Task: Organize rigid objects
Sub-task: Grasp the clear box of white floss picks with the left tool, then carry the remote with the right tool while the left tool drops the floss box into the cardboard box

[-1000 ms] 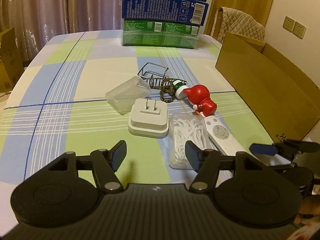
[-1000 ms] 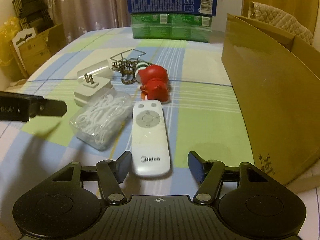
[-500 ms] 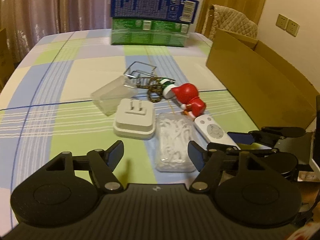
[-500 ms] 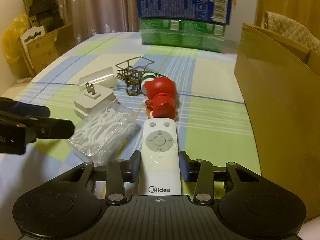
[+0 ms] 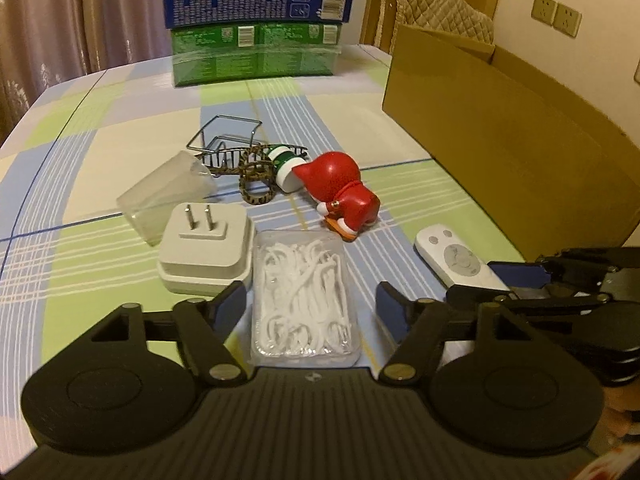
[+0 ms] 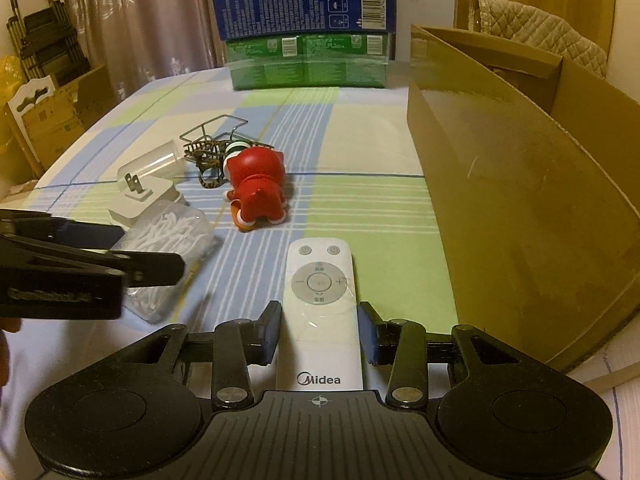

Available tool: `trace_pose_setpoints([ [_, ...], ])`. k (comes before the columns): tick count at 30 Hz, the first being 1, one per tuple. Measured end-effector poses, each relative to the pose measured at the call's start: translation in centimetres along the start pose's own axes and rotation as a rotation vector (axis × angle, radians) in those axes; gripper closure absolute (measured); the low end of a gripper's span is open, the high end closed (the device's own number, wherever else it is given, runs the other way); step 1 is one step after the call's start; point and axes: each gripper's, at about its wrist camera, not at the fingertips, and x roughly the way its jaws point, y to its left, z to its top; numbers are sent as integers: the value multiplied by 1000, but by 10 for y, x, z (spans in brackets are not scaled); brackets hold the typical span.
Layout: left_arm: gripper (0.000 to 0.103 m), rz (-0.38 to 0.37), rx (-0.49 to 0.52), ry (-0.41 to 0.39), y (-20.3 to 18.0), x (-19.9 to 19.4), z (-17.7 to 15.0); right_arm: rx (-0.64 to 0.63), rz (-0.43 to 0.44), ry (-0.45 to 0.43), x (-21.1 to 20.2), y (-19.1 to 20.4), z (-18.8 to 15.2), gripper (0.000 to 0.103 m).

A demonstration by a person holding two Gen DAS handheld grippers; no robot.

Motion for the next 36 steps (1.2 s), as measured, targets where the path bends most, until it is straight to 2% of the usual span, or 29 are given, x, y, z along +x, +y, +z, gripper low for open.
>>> trace_pose_setpoints([
  [3, 50, 27, 24, 6, -3, 5, -2, 8, 7, 1, 1, 0, 0, 66],
  [5, 51, 36, 32, 8, -3, 6, -2, 8, 10, 1, 2, 0, 1, 66],
  [14, 52, 39, 71, 19, -8, 1, -6, -4, 18, 5, 1, 3, 1, 66],
  [26, 52, 63, 70, 29, -9, 4, -7, -20, 9, -4, 2, 6, 0, 66],
  [36, 52, 68, 57, -27, -14, -31, -10, -66, 8, -82, -25, 18, 3, 66],
])
